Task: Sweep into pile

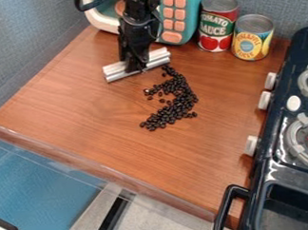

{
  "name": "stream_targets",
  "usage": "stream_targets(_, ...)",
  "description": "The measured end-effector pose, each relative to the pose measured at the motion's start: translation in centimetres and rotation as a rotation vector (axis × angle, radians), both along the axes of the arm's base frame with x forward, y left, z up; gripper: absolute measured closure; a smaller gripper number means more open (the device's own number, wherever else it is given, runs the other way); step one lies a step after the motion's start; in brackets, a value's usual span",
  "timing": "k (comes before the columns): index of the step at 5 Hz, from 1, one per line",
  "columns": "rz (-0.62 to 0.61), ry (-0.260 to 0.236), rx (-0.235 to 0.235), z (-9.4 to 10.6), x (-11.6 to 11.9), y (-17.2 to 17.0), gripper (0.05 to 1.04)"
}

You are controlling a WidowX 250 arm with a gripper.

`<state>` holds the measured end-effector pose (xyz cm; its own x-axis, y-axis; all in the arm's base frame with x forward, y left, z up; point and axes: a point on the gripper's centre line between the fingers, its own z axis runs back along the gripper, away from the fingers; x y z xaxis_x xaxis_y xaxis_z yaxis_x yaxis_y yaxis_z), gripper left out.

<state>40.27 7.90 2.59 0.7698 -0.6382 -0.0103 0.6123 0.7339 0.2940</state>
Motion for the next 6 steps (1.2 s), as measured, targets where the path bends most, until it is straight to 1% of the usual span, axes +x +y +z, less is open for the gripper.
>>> stream_targets(1,-0.019,0.019,-0.017,0.2,-1.2,-0.6,0.745)
stream_targets(2,-0.039,0.019,-0.022,0.5,-2.1,-1.2,0.745)
stream_targets(3,-0.049,0.029,-0.026,0.1,-2.9,-1.4,0.745)
stream_targets(4,-0.065,0.022,-0.024,0.6,-3.3,-2.0,0.745)
stream_targets(6,-0.069,0.015,-0.023,0.5,-3.7,-2.4,0.745)
